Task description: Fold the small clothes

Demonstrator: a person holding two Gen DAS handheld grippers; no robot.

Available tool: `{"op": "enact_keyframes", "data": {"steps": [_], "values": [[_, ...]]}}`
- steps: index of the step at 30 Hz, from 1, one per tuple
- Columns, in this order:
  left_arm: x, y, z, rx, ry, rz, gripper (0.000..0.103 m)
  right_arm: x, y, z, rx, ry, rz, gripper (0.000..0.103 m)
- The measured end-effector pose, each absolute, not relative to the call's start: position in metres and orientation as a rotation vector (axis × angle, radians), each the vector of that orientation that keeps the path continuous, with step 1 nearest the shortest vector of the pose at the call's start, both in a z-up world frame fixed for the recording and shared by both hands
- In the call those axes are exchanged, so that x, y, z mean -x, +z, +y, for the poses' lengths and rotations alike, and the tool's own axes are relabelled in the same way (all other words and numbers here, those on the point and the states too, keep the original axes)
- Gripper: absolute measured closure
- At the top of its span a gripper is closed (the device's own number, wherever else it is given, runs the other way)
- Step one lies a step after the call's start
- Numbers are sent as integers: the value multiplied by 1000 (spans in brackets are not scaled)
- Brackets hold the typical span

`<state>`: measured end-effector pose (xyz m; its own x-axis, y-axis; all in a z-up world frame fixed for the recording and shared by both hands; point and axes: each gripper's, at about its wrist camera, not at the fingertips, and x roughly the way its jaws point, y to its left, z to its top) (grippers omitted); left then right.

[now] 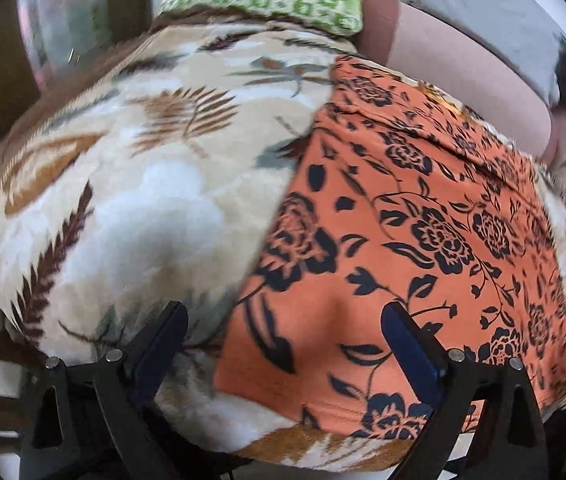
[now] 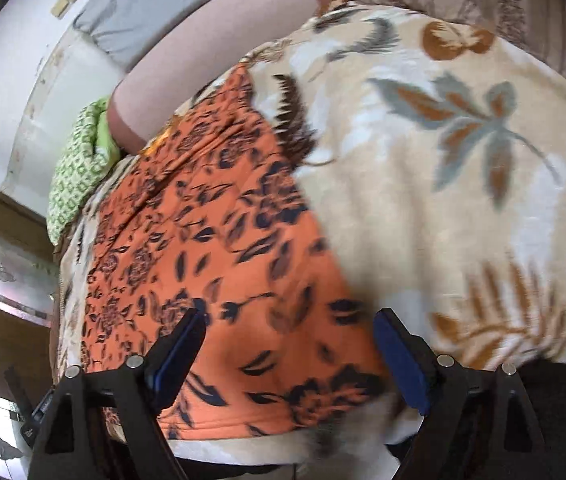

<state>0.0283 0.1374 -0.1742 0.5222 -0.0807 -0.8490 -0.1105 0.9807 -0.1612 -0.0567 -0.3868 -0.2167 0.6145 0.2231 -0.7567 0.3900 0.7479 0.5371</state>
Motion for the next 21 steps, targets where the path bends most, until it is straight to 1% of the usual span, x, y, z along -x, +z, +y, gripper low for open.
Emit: {"op": "enact_keyframes", "data": {"steps": [5,6,7,8,9,10,11,12,13,15,19,21], "values": [[-21,-191,154,367,-12,1079,6,59,-230,-398,-819,-36,965,15],[-19,-193,156,392,-13,1087,6,56,-234,-395,-831,-32,980,18],[-17,-193,158,404,-21,1089,6,54,-235,-391,-833,-19,989,27],[-16,-193,159,420,-38,1086,7,53,-236,-388,-820,-16,1001,32],[-16,-193,162,443,-61,1087,10,53,-235,-386,-800,-25,1013,37],[-16,-192,164,463,-77,1088,22,55,-234,-386,-797,-21,1008,44],[-15,-192,166,491,-99,1091,41,56,-231,-385,-805,2,996,53],[-15,-192,169,509,-108,1098,49,57,-226,-384,-805,15,984,65],[-15,-193,173,527,-107,1105,52,59,-220,-382,-788,14,968,65],[-17,-195,180,571,-123,1105,52,57,-212,-378,-761,24,950,65],[-19,-198,179,578,-127,1116,51,40,-240,-382,-784,5,1054,63],[-19,-195,173,518,-139,1123,51,42,-241,-382,-805,40,1031,64]]}}
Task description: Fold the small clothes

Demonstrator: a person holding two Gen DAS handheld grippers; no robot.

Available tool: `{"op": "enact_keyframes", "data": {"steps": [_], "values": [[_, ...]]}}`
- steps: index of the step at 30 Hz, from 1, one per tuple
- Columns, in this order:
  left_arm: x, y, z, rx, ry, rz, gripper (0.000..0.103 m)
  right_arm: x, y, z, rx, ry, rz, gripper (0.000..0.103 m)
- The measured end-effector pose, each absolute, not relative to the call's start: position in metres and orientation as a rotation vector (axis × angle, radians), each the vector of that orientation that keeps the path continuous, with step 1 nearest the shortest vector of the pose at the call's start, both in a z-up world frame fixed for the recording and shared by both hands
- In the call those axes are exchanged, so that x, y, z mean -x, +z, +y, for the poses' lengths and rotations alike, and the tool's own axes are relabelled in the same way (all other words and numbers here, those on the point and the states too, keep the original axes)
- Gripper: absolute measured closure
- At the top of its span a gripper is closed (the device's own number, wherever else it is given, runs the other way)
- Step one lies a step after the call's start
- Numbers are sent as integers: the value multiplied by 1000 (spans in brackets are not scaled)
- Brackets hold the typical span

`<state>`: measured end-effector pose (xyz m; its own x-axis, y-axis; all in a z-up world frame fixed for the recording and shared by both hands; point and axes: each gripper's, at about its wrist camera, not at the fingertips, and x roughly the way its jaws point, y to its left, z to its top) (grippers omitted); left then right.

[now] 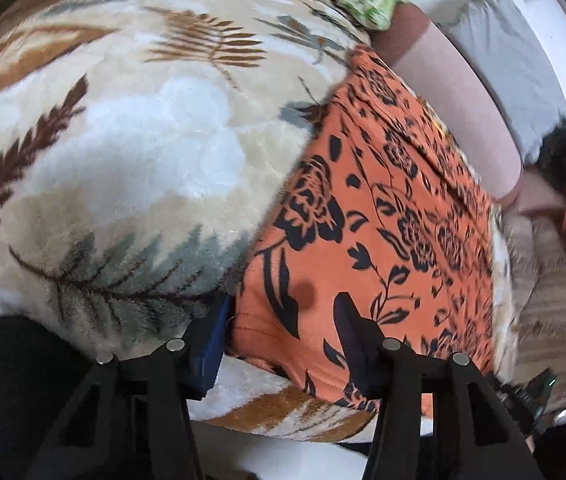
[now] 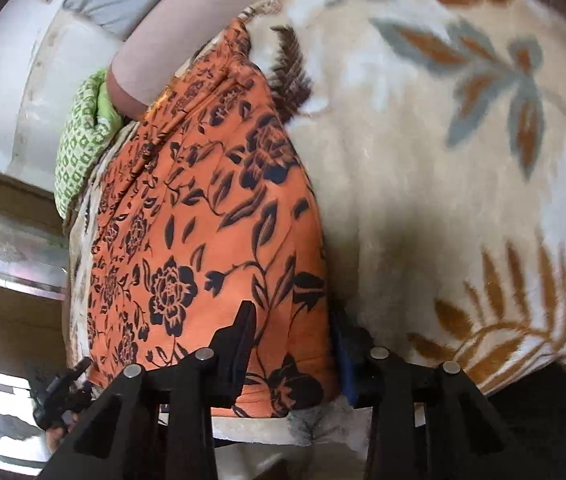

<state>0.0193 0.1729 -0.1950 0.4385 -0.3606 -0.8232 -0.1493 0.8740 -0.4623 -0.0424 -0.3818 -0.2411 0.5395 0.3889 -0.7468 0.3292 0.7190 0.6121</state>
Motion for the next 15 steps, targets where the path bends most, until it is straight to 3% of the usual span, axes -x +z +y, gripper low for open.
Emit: {"op": "enact_keyframes", "data": {"steps": [1,2,3,7,10,11,12,13,15], "values": [[-20,-196,171,488,-134,1127,56,44,-241,-382,-805,46,1028,65],[-21,-199,170,464,-109,1132,71,44,-243,-383,-819,60,1027,65],[-21,-201,173,458,-81,1139,79,44,-246,-386,-839,67,1028,66],[-19,-205,188,559,-101,1137,81,46,-256,-400,-959,100,1021,65],[-17,-204,188,578,-148,1120,67,48,-258,-402,-978,121,1012,67],[-17,-202,186,546,-143,1124,74,47,-258,-400,-983,122,1012,71],[-18,-201,182,502,-129,1130,88,47,-258,-401,-987,122,1013,87],[-20,-201,179,480,-134,1133,96,48,-257,-401,-993,114,1007,93],[-16,-192,180,502,-150,1099,96,51,-248,-402,-1002,116,988,94]]}}
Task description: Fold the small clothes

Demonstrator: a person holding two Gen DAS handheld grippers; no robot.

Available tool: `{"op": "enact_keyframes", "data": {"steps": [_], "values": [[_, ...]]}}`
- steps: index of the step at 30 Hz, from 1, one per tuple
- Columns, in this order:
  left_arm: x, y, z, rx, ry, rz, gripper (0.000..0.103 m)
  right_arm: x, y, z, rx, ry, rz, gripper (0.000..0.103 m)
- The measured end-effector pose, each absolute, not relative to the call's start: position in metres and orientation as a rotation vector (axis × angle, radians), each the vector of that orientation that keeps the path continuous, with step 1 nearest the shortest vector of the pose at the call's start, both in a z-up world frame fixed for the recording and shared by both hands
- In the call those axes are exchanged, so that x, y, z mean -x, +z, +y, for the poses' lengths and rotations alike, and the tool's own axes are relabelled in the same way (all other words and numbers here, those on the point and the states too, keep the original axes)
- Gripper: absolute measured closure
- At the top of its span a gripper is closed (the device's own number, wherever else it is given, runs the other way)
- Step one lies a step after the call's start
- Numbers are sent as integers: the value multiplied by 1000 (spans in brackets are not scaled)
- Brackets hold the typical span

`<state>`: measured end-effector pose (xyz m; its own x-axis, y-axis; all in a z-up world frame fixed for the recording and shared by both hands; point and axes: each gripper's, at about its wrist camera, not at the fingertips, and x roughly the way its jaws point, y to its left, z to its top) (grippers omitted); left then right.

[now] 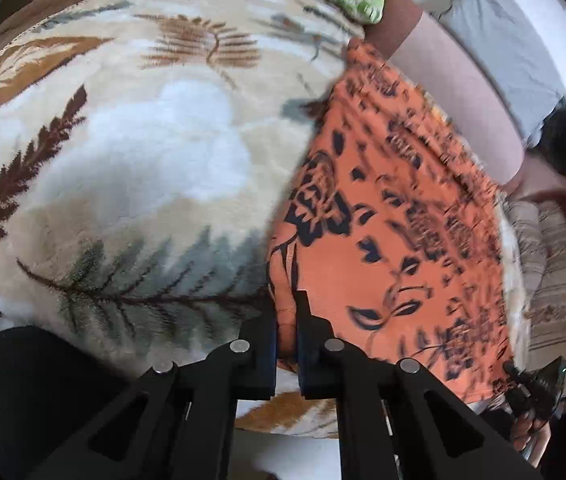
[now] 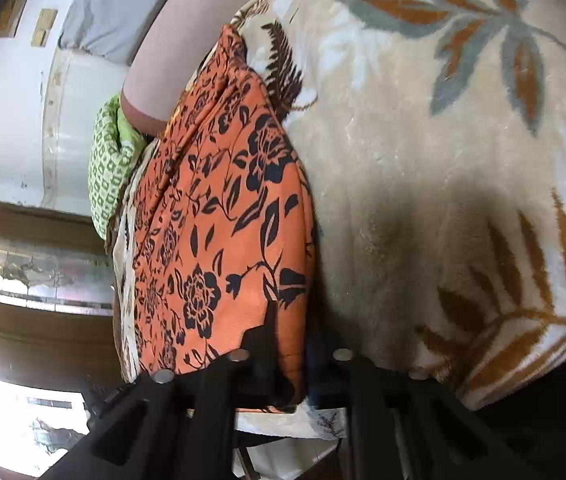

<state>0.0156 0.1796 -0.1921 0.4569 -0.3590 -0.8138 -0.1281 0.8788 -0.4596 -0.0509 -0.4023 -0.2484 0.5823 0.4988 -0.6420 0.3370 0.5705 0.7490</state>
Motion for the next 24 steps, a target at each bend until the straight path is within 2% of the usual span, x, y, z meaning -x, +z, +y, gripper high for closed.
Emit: {"op": "enact_keyframes", "data": {"steps": [3,7,13,19,24], "values": [[-16,-187,180,492,-155,1082,96,53,-242,-402,-985,111,990,94],[-23,-206,185,536,-127,1133,96,53,-259,-409,-1052,108,1009,94],[-21,-191,189,536,-145,1097,96,53,-245,-415,-1082,145,954,94],[-28,-151,187,549,-201,1006,96,36,-212,-420,-1133,277,836,94],[-85,-85,172,493,-274,895,96,-19,-168,-428,-1130,391,743,94]]}}
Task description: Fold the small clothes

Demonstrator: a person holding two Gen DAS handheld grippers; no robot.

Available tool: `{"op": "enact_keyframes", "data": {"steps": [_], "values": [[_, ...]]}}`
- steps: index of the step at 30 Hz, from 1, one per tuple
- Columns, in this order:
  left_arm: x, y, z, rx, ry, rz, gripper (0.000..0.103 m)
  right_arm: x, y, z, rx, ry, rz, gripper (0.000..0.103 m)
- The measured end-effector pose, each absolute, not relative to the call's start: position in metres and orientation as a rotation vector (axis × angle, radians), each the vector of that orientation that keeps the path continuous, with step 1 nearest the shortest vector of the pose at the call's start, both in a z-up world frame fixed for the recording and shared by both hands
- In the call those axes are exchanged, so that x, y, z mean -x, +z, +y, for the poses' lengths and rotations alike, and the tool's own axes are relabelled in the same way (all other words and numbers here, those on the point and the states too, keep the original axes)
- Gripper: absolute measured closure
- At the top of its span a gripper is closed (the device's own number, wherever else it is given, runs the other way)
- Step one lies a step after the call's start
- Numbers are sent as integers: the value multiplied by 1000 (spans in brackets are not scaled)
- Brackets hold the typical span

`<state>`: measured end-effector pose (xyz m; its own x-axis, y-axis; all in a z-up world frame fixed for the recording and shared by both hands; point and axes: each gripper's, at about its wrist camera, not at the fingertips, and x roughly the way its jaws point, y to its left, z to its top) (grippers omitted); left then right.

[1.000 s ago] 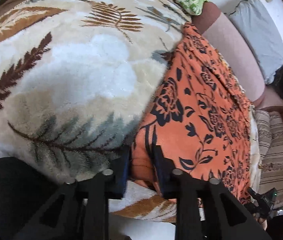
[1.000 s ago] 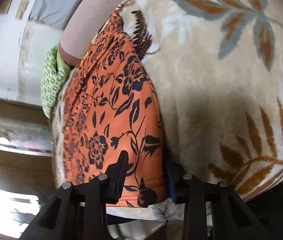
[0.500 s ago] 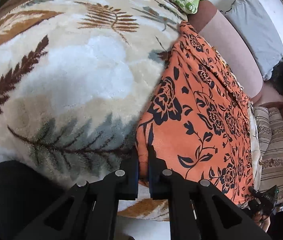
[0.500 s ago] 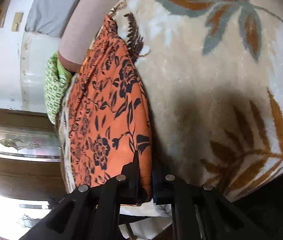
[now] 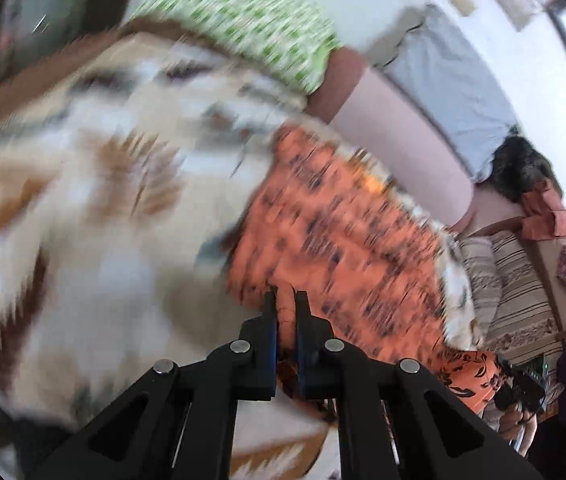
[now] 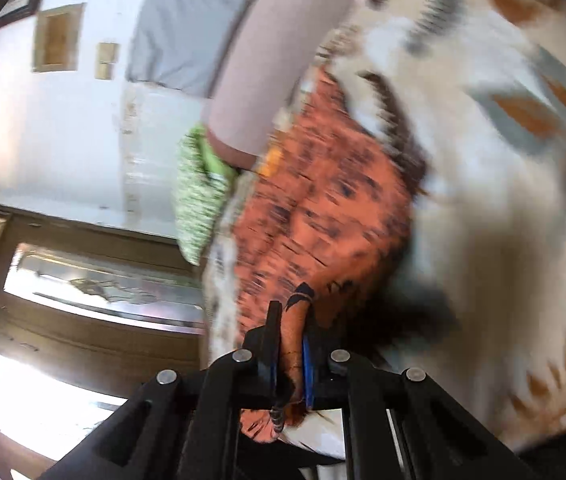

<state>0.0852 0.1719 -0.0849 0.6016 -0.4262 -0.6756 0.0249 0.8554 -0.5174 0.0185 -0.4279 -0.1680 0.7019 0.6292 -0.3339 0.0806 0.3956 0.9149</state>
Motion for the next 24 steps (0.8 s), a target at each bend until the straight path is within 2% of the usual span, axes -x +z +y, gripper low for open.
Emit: {"op": "enact_keyframes", "data": {"steps": [5,8,9,11,12,13,16,19,24], "values": [[-204,-18,151,429,-306,757,96,-135,-116,-459,-1101,421,616,94],[-297,-15,133,407,-271,772,92,-216,-116,-484,-1136,338,599,93],[-333,-27,127,408,-238,808,89,-242,-124,-487,-1133,281,626,90],[-382,-61,116,360,-185,879,54,-294,-165,-492,-1142,186,757,67],[-401,-86,117,345,-94,942,48,-301,-181,-492,-1140,134,806,33],[-408,-101,120,350,-33,978,41,-301,-199,-490,-1116,60,852,29],[-401,-136,145,406,3,998,41,-279,-212,-481,-1035,50,844,29],[-370,-137,160,384,-20,960,36,-260,-207,-474,-901,69,868,29],[-333,-151,139,347,-225,1045,34,-252,-204,-469,-797,138,907,29]]}}
